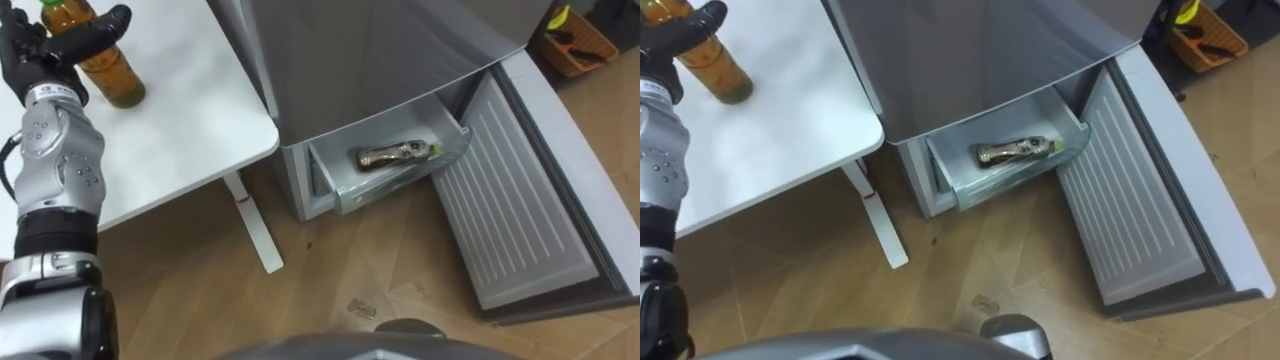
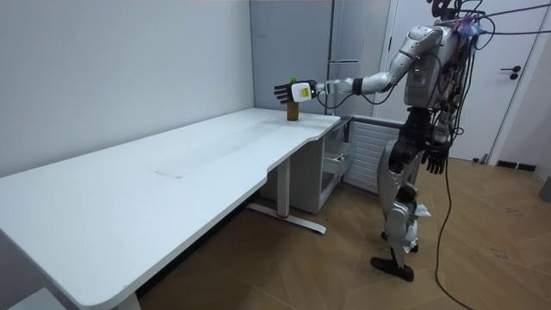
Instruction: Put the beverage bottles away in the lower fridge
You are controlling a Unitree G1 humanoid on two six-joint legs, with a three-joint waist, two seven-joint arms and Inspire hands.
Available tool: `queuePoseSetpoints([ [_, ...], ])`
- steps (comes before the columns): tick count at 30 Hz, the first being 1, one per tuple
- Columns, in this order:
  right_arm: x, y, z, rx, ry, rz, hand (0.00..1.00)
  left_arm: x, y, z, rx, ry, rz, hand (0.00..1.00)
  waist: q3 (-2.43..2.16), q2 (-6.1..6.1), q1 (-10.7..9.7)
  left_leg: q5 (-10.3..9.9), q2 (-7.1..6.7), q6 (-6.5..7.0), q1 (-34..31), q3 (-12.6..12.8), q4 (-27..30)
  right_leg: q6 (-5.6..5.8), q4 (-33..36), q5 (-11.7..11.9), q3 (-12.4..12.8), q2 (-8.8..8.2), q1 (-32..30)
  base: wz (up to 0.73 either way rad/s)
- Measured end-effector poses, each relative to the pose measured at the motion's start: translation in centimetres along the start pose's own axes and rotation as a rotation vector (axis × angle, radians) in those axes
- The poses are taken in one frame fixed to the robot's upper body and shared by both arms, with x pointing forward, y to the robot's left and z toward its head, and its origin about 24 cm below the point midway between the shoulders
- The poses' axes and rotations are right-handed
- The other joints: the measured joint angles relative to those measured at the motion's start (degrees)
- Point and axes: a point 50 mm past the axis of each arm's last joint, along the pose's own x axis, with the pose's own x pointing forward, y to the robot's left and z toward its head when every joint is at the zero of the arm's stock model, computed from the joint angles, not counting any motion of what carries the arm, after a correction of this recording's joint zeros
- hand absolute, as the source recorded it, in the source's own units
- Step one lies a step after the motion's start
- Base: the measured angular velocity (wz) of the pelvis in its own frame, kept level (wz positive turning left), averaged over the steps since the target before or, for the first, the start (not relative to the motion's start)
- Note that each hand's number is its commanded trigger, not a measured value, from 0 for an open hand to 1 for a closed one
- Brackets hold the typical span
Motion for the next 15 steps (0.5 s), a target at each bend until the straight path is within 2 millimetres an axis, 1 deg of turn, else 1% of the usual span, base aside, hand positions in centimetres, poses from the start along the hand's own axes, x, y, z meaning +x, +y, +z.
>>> queuePoseSetpoints([
  [5, 0.0, -0.3, -0.2, 0.015, 0.005, -0.008, 0.0, 0.0, 0.1, -0.1, 0.001, 0.009, 0.005, 1.0, 0.0, -0.04, 0.0, 0.0, 0.01, 0.0, 0.1, 0.0, 0.0, 0.06, 0.0, 0.0, 0.2, 0.07, 0.0, 0.0],
  [10, -0.1, -0.6, -0.1, 0.029, 0.002, -0.013, 0.0, 0.6, 0.8, 0.0, 0.028, 0.029, 0.031, 1.0, -0.11, 0.14, -0.2, 0.0, 0.07, 0.0, 0.2, 0.0, 0.0, 0.03, 0.1, 0.1, 0.2, 0.16, 0.0, 0.0],
  [12, -0.1, -0.7, -0.1, 0.028, 0.003, -0.014, 0.0, 0.7, 1.3, -0.4, 0.037, 0.053, 0.051, 1.0, -0.18, 0.25, -0.3, 0.0, 0.07, 0.0, 0.2, 0.0, 0.0, 0.03, 0.1, 0.1, 0.3, 0.16, 0.1, 0.0],
  [15, -0.1, -0.8, -0.1, 0.017, 0.003, -0.016, 0.0, 0.7, 1.3, -0.6, 0.044, 0.062, 0.043, 1.0, -0.17, 0.19, -0.4, 0.0, 0.06, 0.0, 0.2, 0.0, 0.0, 0.03, 0.1, 0.1, 0.2, 0.15, 0.0, 0.0],
])
